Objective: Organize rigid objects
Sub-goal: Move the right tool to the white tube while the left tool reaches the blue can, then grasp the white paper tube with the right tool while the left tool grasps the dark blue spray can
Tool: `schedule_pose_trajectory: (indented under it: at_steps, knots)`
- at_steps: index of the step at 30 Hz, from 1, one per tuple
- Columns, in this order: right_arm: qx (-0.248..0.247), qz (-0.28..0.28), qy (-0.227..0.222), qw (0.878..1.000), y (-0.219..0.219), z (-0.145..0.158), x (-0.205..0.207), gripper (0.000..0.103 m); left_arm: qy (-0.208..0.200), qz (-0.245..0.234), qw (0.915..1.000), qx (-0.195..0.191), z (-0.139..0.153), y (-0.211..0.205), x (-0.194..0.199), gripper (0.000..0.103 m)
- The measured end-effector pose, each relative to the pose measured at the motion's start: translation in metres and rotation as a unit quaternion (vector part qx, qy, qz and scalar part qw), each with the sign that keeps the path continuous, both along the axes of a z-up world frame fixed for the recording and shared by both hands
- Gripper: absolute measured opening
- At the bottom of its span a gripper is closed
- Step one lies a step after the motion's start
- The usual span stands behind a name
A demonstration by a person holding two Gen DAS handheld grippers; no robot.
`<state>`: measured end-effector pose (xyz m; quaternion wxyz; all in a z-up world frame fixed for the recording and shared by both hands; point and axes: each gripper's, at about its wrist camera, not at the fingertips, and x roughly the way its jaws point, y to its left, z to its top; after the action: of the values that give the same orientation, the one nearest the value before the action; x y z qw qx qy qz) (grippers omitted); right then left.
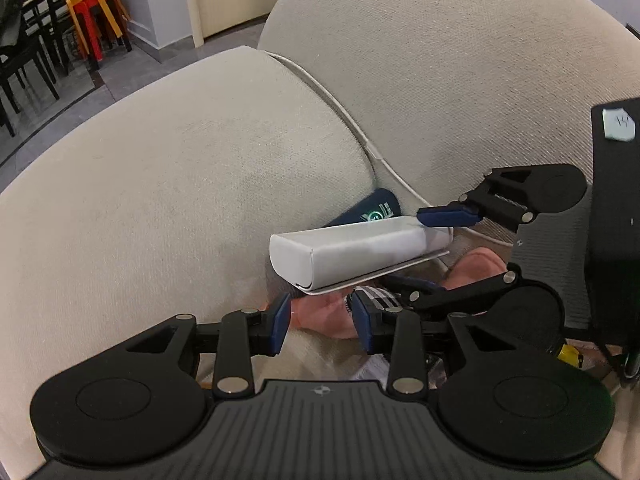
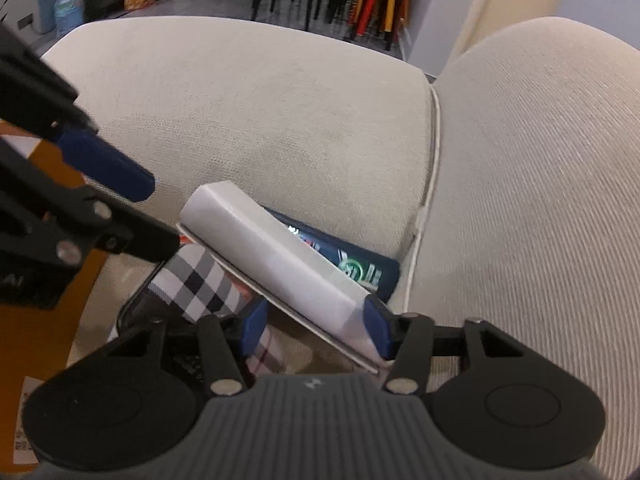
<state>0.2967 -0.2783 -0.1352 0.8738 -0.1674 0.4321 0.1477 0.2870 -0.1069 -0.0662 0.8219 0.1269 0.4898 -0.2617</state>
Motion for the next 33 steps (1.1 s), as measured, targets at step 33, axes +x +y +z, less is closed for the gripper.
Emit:
schedule_pose_trajectory:
  at_steps: [33]
  knots:
    - [0.124, -0.136, -0.020, 0.983, -0.050, 0.024, 0.014, 0.027, -0.027, -0.231, 0.9686, 0.088, -0.035, -0.080, 0.068, 0.046]
